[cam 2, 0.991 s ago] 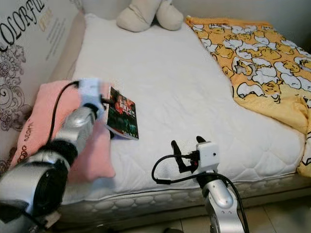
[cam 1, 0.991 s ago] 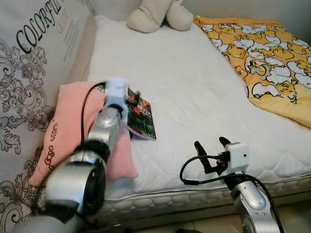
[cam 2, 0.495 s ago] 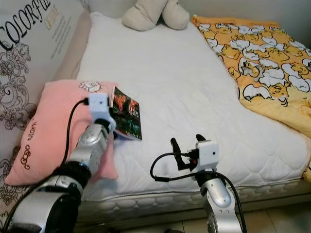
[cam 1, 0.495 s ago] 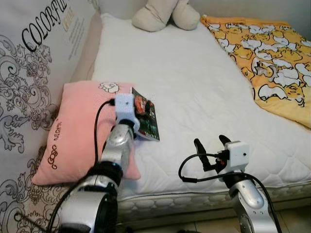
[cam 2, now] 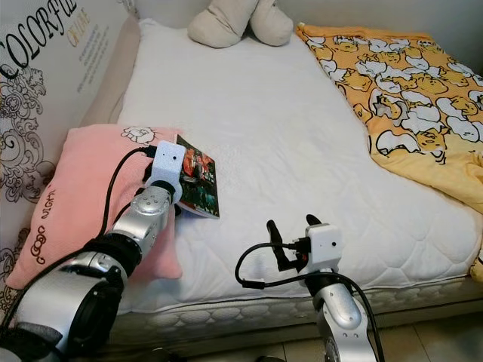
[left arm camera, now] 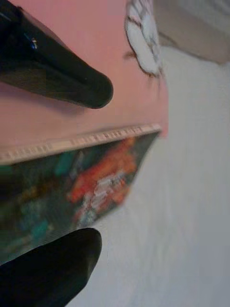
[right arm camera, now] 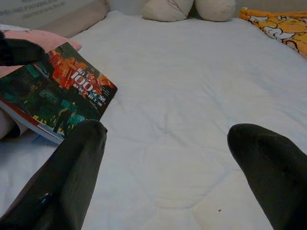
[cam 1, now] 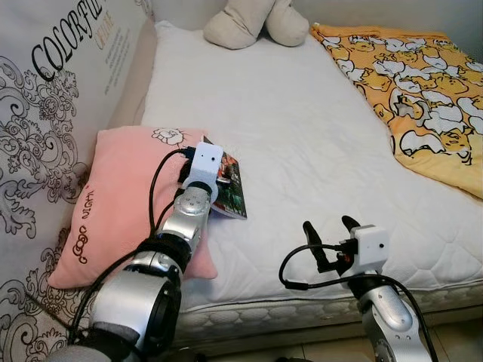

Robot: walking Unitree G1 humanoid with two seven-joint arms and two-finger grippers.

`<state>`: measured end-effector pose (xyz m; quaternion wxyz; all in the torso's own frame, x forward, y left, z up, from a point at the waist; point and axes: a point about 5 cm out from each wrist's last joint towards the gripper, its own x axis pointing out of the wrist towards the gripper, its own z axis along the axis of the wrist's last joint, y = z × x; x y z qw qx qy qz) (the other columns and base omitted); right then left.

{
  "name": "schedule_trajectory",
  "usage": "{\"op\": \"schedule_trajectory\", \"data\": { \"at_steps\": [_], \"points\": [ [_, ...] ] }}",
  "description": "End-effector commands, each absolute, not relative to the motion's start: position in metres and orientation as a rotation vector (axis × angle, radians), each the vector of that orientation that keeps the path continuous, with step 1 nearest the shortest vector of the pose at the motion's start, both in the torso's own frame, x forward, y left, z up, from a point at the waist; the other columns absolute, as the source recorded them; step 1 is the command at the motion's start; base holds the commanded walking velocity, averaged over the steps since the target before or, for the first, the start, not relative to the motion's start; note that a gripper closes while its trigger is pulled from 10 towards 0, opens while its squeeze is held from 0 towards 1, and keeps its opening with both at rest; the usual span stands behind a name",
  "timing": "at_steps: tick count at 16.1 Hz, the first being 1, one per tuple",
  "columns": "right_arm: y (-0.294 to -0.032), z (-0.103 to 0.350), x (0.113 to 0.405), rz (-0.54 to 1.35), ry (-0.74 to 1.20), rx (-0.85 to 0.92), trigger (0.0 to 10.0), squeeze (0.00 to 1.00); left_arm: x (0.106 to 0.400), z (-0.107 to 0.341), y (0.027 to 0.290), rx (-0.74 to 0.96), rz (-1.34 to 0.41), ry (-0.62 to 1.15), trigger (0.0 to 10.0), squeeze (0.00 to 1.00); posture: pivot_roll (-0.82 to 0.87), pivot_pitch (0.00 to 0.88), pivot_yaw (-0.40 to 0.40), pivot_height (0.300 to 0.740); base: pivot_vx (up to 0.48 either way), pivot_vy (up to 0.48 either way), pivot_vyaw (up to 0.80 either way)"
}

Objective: Clean up the room

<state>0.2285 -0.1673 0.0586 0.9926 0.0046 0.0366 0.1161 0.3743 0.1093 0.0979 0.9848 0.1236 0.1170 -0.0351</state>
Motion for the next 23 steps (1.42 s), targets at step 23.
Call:
{"op": "schedule_trajectory", "data": {
  "at_steps": [23],
  "points": [
    [-0.172,0.059,0.222,0.269,0.109,-0.003,10.0,0.00,0.367,0.081,0.110,0.406,-0.006,0.359,10.0,0.00,-0.21,0.000,-0.024,0.740,0.000,0.000,0.00]
  ]
}}
